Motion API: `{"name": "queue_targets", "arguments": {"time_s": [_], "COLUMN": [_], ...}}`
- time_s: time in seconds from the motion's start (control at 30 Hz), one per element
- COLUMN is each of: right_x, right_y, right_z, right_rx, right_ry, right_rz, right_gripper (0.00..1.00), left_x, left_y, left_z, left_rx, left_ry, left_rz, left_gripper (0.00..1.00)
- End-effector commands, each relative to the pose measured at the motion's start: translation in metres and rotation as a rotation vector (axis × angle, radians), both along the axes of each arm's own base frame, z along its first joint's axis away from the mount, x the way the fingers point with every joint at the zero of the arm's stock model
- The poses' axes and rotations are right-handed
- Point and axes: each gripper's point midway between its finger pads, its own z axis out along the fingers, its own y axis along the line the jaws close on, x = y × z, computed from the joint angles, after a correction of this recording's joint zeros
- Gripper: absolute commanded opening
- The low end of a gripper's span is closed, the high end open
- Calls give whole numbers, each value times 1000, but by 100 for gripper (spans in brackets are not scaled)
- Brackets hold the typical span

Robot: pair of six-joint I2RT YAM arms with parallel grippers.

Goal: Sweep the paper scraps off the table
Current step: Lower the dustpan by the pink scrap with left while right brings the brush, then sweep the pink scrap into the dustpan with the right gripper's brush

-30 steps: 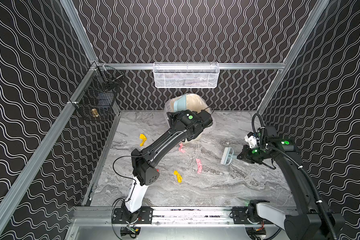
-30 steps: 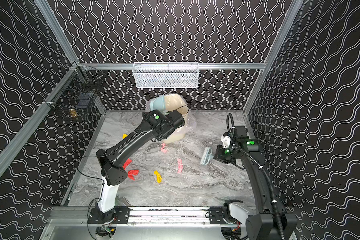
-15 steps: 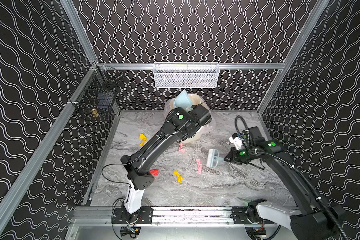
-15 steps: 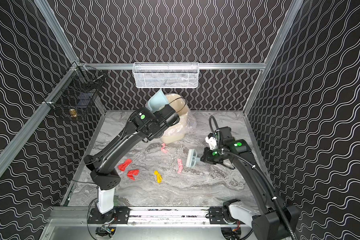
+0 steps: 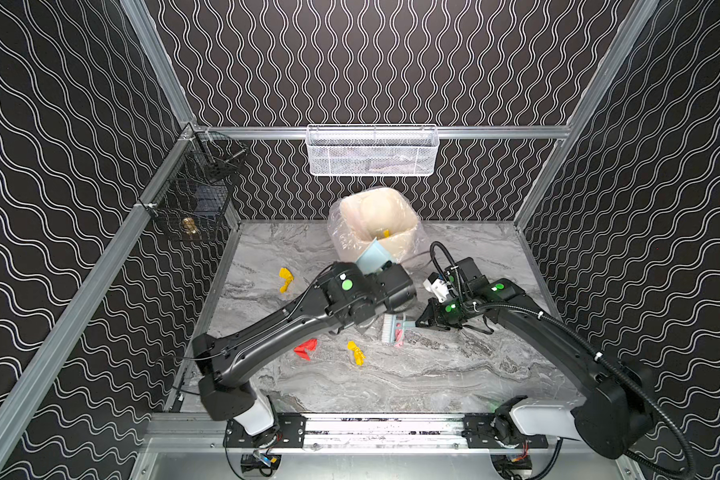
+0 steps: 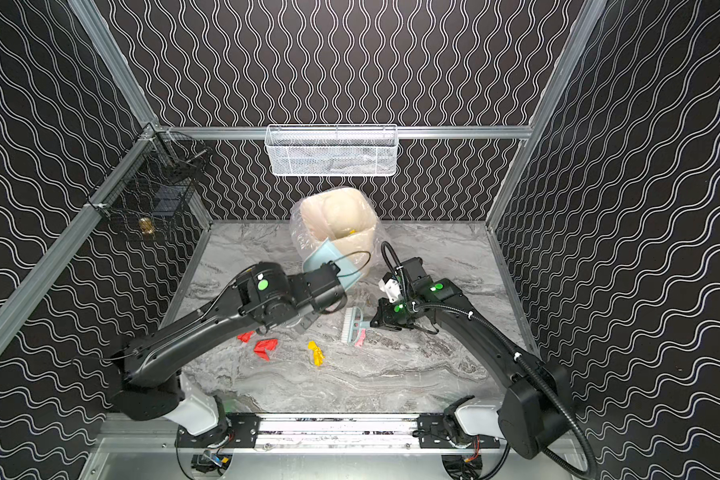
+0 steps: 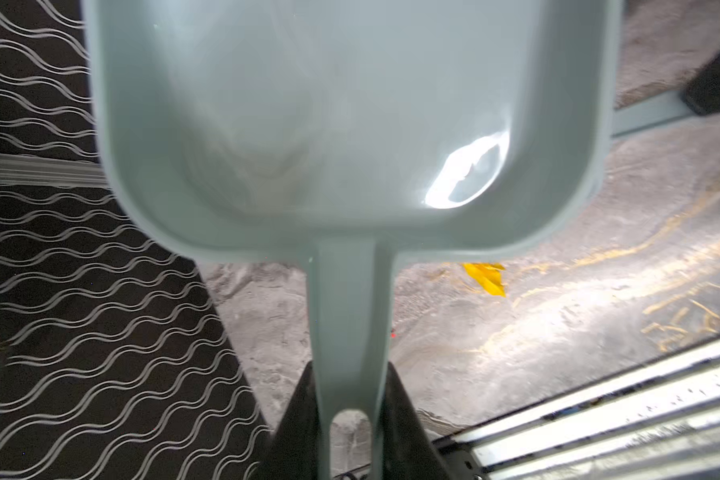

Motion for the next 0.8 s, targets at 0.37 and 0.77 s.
{"name": "queue_targets", "arguments": {"time_s": [0.37,0.77], "right_x": [-20,-19], "right_y": [-60,-101], "right_z": [-34,-5], "right_rx": [-198,-229], "right_ry": [140,122], "right_rz": [-54,-103], "right_gripper": [0,0], "left_x": [-51,-74], "left_y": [-21,-33], "left_z": [-86,-141], "left_rx": [-146,-101], "left_ry": [259,408], "left_rz": [18,-48], "left_gripper": [0,0]}}
